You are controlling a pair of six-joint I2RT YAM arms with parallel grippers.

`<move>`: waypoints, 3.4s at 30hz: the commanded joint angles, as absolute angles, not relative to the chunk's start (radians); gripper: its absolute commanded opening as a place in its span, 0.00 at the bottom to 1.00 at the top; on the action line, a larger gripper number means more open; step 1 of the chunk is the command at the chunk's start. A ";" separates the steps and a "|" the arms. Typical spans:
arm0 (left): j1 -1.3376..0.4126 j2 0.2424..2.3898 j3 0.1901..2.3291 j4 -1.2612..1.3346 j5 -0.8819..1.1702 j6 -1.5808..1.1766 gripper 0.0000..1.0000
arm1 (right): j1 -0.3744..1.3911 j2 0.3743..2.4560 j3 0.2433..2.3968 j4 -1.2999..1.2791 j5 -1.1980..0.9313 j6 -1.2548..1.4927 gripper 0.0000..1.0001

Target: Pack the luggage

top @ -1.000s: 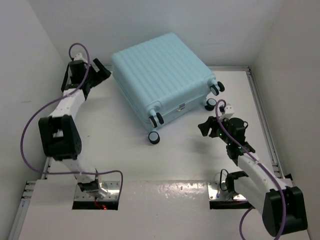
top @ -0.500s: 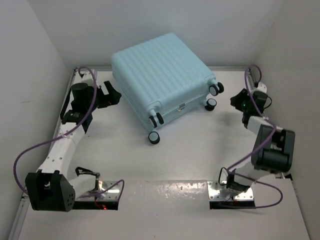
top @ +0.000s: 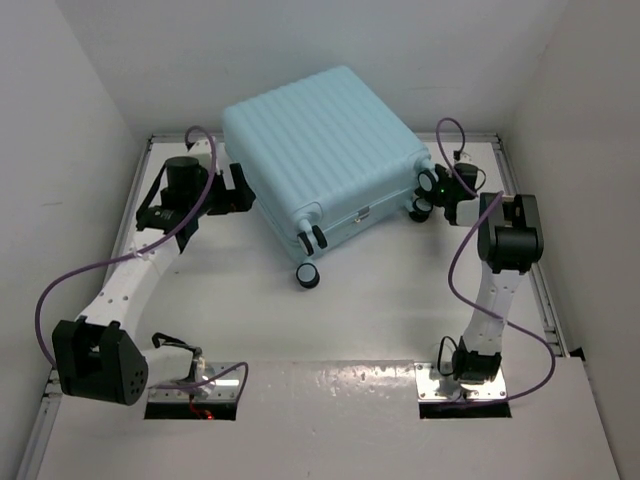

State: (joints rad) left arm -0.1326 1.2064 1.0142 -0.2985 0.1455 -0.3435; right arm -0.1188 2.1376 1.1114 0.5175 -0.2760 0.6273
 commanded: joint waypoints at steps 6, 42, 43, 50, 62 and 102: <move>-0.101 1.259 1.130 -0.299 0.115 -0.336 1.00 | -0.031 2.128 1.132 0.361 -0.328 0.736 0.41; -0.161 1.023 0.920 -0.307 0.021 -0.360 1.00 | -0.037 1.161 0.949 -0.290 -0.468 0.153 0.95; -0.161 1.023 0.931 -0.319 0.012 -0.360 1.00 | 0.042 1.201 0.969 -0.302 -0.424 0.158 0.97; -0.195 0.994 0.942 -0.337 0.002 -0.342 1.00 | 0.193 1.447 1.178 -0.359 -0.157 0.072 0.98; -0.196 0.965 0.991 -0.502 0.089 -0.344 1.00 | 0.279 1.574 1.402 -0.377 -0.015 -0.118 0.00; -0.457 1.127 1.109 -0.569 0.181 -0.672 1.00 | 0.273 1.448 1.341 -0.385 -0.201 0.043 0.84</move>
